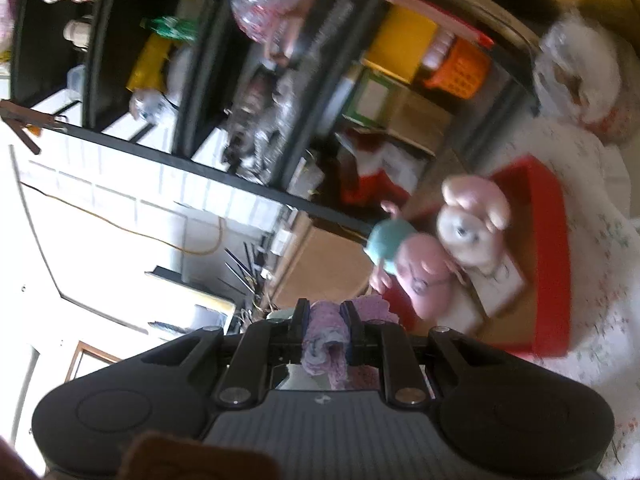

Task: Organize soft objects
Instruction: 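Carry the white-green towel with the left tool while the right tool carries the purple towel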

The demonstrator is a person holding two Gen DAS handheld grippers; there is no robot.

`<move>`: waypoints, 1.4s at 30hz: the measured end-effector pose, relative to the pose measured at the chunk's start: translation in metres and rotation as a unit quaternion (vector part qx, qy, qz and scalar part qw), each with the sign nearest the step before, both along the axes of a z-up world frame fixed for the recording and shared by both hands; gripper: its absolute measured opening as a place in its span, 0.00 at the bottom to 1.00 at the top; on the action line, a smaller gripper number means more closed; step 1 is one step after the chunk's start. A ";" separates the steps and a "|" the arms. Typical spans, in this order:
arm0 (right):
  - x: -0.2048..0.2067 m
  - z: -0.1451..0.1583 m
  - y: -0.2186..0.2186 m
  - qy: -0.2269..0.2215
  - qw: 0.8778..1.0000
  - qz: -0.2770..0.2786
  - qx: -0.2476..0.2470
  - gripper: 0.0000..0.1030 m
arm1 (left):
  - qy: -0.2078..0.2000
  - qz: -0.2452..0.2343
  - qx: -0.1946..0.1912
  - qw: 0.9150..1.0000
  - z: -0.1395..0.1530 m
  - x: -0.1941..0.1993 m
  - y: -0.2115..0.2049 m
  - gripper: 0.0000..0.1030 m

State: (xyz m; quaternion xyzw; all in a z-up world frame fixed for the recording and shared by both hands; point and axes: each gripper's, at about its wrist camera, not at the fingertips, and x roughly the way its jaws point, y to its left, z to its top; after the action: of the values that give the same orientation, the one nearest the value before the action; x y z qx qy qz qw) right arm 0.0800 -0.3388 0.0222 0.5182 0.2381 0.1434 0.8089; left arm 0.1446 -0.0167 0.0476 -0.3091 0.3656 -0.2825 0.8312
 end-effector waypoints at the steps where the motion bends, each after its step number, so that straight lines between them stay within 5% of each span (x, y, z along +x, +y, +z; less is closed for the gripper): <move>1: 0.000 0.006 0.000 -0.007 1.000 -0.005 -0.009 0.00 | -0.006 0.001 0.000 1.000 0.004 0.000 -0.001 0.13; 17: 0.009 0.076 0.031 -0.096 0.978 -0.072 -0.172 0.00 | -0.078 0.019 0.010 0.997 0.045 0.020 -0.028 0.14; 26: 0.012 0.108 0.057 -0.118 0.943 -0.109 -0.291 0.00 | -0.125 0.039 0.032 0.991 0.066 0.021 -0.041 0.14; 42: 0.035 0.113 0.090 -0.111 0.897 -0.111 -0.413 0.00 | -0.154 0.058 0.099 0.981 0.068 0.035 -0.065 0.14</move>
State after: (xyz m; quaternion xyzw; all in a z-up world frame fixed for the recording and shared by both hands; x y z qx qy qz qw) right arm 0.1146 -0.2491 0.1349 0.1417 0.1256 -0.0018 0.9819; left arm 0.1799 -0.0813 0.1154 -0.1981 0.2408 -0.2407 0.9191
